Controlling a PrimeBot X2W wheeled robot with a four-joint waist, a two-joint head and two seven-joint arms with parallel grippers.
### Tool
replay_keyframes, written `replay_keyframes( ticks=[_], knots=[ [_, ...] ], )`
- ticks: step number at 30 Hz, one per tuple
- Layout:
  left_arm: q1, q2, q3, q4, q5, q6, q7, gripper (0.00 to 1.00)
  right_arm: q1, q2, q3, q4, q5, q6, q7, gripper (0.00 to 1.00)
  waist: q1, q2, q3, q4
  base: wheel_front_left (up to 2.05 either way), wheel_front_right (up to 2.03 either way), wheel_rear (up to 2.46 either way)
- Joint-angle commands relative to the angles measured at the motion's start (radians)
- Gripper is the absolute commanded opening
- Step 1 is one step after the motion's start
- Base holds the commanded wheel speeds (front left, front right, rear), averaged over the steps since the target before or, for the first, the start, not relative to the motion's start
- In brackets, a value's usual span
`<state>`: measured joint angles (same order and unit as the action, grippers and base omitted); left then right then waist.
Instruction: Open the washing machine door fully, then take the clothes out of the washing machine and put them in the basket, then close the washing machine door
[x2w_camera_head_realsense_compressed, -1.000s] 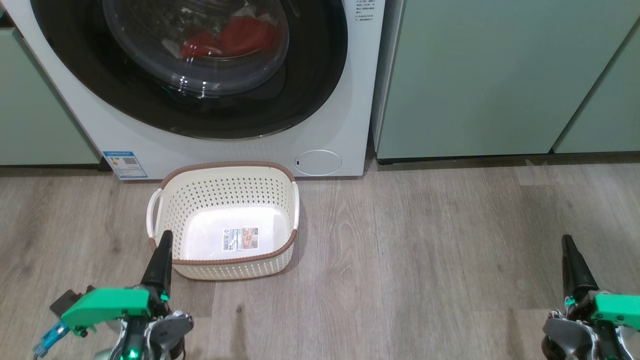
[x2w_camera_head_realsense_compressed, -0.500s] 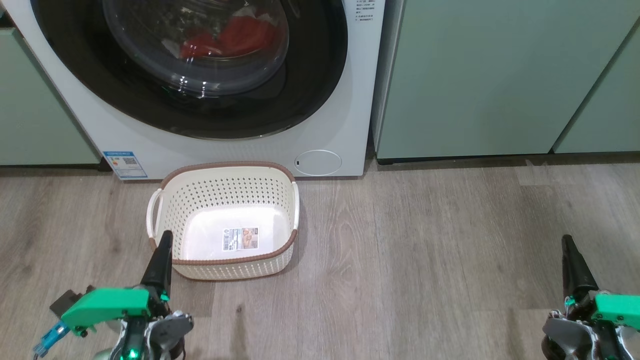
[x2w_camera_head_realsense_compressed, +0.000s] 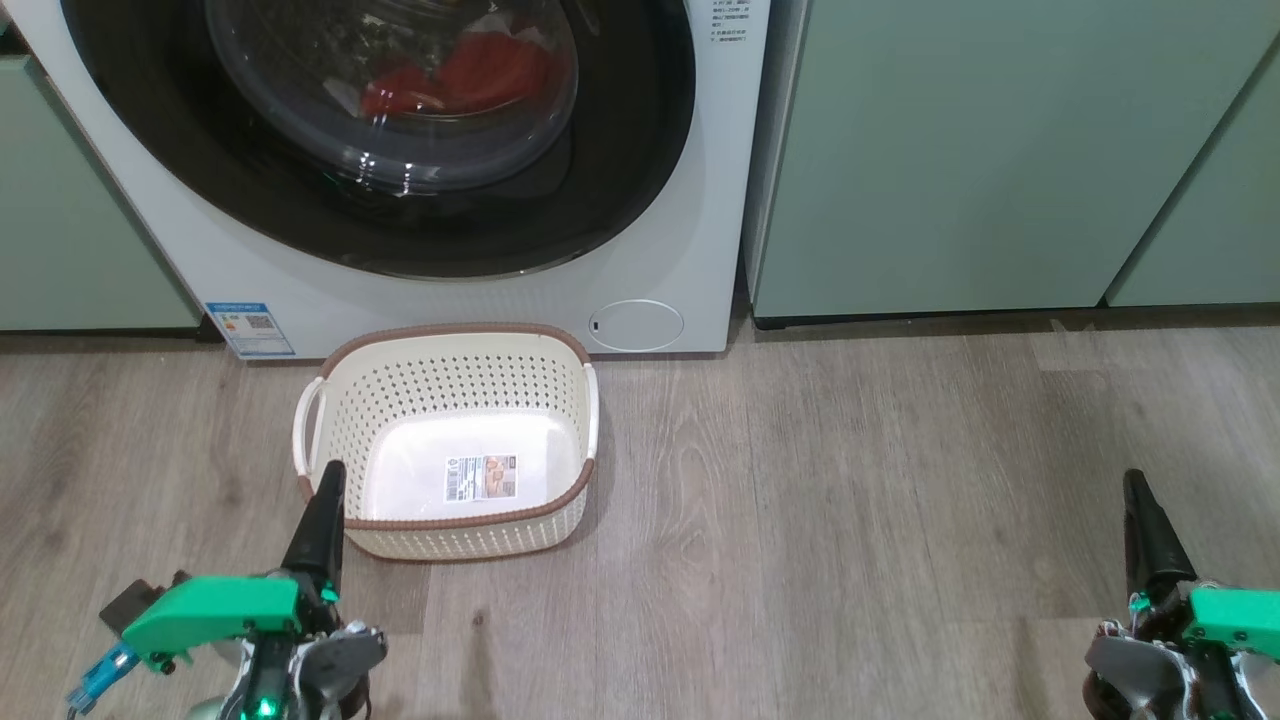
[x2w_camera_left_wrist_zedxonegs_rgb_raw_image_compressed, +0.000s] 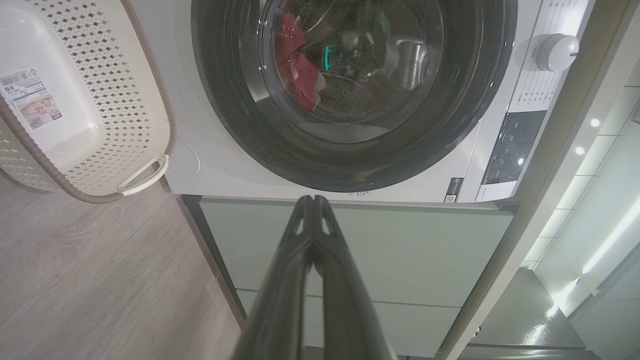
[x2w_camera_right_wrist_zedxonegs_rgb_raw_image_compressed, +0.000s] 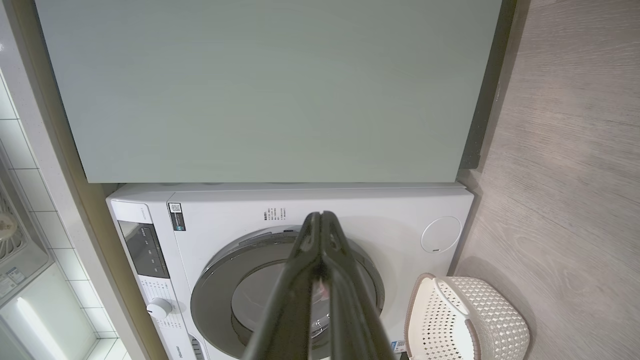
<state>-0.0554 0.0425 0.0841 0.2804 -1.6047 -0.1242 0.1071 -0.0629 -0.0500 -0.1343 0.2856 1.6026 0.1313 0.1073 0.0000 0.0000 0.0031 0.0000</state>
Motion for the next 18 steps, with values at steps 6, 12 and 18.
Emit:
replay_keyframes(
  ticks=[6,12,18],
  knots=[
    [-0.053,0.008,0.029,-0.036,-0.004,-0.007,0.006,0.0,-0.045,0.0,0.021,-0.041,0.006,-0.001,0.006,0.0,0.0,0.0,0.0,0.0,0.0,0.0,0.0],
    [-0.053,0.008,0.029,-0.036,-0.004,-0.007,0.006,0.0,-0.045,0.0,0.021,-0.041,0.006,-0.001,0.006,0.0,0.0,0.0,0.0,0.0,0.0,0.0,0.0],
    [0.003,-0.001,0.0,0.009,0.001,0.001,-0.001,1.0,0.002,0.0,0.001,0.01,0.0,0.0,-0.001,1.0,0.0,0.0,0.0,0.0,0.0,0.0,0.0]
  ],
)
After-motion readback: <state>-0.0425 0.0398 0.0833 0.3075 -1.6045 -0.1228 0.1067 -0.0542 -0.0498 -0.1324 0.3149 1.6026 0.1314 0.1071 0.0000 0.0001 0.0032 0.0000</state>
